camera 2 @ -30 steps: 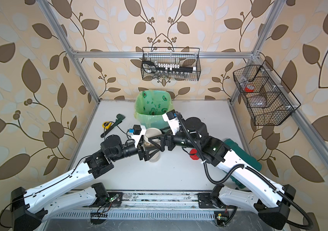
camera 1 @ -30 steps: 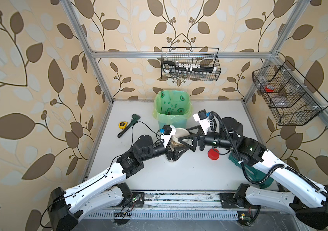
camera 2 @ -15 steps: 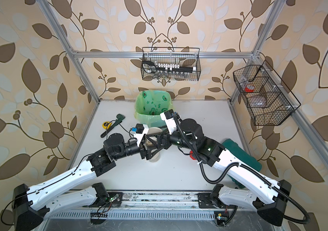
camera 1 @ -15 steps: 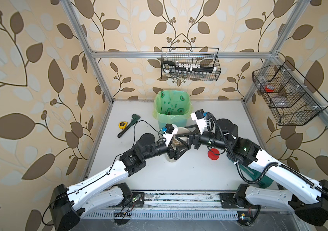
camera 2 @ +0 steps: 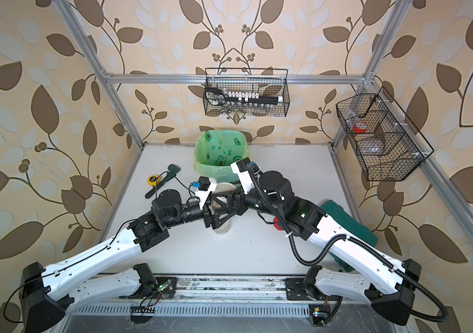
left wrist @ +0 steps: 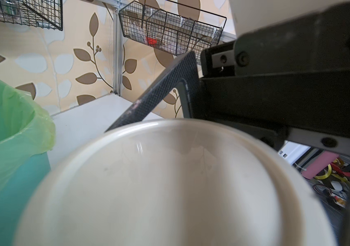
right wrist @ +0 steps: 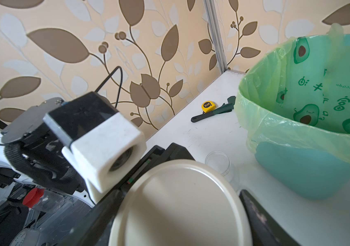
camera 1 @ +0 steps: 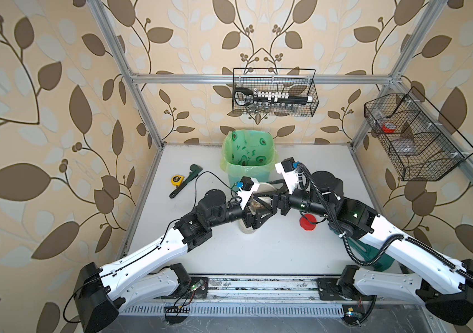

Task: Empty moldy peanuts from jars
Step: Unscrew the lid from the jar.

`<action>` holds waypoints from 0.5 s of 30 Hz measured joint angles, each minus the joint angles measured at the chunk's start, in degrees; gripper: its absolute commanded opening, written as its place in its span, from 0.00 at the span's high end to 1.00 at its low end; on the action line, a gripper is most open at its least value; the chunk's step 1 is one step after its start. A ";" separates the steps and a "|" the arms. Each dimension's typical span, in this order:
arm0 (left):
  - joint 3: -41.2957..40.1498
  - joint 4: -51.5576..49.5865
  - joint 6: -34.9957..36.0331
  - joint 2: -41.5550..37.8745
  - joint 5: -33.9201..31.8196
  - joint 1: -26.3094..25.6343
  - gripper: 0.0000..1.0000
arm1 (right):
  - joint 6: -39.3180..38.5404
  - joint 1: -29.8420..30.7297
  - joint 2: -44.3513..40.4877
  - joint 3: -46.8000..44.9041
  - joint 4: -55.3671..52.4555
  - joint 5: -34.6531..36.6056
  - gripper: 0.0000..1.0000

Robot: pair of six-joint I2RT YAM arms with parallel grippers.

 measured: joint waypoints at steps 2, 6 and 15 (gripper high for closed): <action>0.24 0.15 -0.24 0.00 1.40 0.70 0.74 | -0.33 -0.50 0.39 1.09 -1.09 -1.14 0.73; 0.28 1.25 -1.97 0.13 5.64 2.84 0.74 | -0.79 -2.78 1.42 2.60 -2.10 -6.27 0.83; 2.08 2.60 -6.99 1.99 18.27 5.97 0.74 | -2.58 -10.54 3.48 4.81 -3.02 -27.02 1.00</action>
